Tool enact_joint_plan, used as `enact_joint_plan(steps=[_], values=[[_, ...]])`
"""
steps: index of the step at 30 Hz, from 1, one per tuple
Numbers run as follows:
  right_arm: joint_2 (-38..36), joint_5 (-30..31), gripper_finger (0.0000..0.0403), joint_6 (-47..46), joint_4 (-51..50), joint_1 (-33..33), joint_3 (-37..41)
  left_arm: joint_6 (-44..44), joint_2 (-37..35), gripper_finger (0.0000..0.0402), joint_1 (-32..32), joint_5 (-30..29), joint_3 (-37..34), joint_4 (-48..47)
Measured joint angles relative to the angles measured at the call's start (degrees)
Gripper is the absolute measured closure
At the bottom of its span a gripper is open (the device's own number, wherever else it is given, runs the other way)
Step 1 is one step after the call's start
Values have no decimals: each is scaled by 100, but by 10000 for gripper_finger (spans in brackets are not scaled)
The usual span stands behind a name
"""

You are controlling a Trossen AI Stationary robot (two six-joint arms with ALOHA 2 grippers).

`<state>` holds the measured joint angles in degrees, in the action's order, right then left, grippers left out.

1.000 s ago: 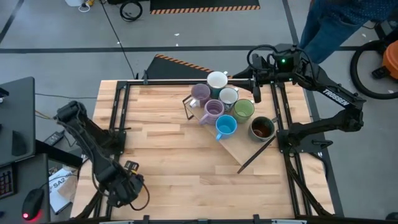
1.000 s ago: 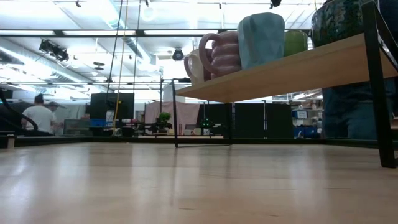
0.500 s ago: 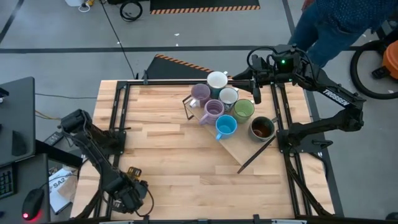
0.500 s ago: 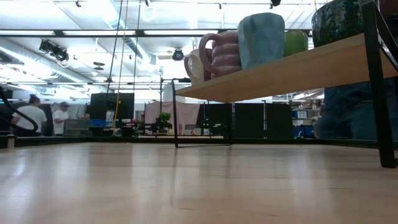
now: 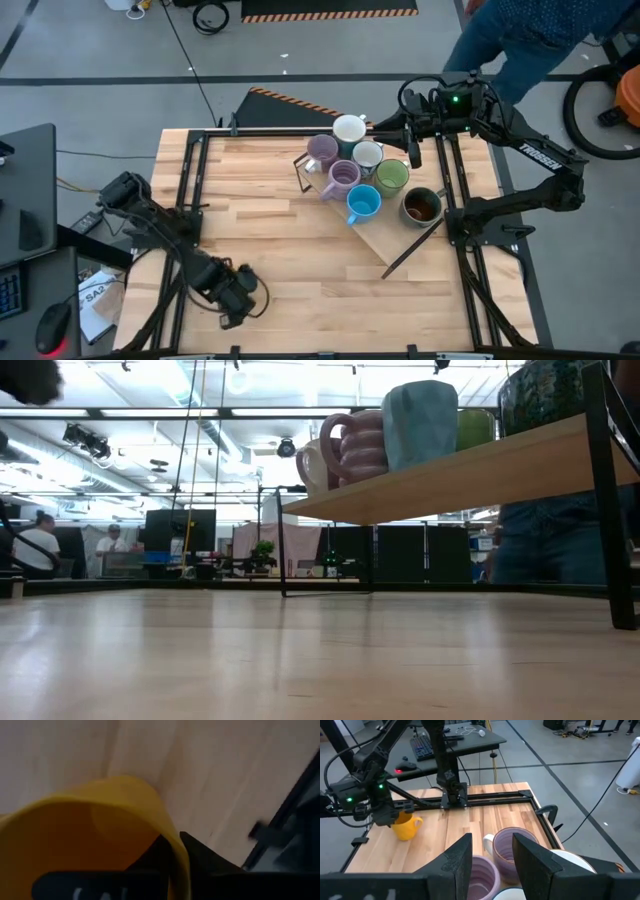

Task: Place coffee mugs
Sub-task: Put the yellow mug on the shelf

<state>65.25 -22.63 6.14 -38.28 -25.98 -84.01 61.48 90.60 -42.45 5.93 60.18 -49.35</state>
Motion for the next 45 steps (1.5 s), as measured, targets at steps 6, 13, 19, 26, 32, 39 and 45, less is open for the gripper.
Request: enact_joint_plan(steps=[6,13,19,26,32,39,45], values=[[0,-99,258,92,-51,0,0,929,-103,355,882,-260,-31,230],[0,-120,258,132,-194,0,0,1903,-110,362,2014,-322,-31,702],[0,-306,258,132,-240,-1,0,2760,-112,356,2737,-627,-31,692],[-31,-393,258,157,-254,-2,0,2797,-73,358,3437,-829,-31,974],[-36,-417,258,288,-254,-2,0,2797,19,354,3886,-440,-20,1112],[-37,-417,258,324,-256,-2,0,2612,102,329,4072,-340,-28,1131],[-37,-415,258,349,-285,-2,0,2149,102,277,4026,-345,-28,1370]])
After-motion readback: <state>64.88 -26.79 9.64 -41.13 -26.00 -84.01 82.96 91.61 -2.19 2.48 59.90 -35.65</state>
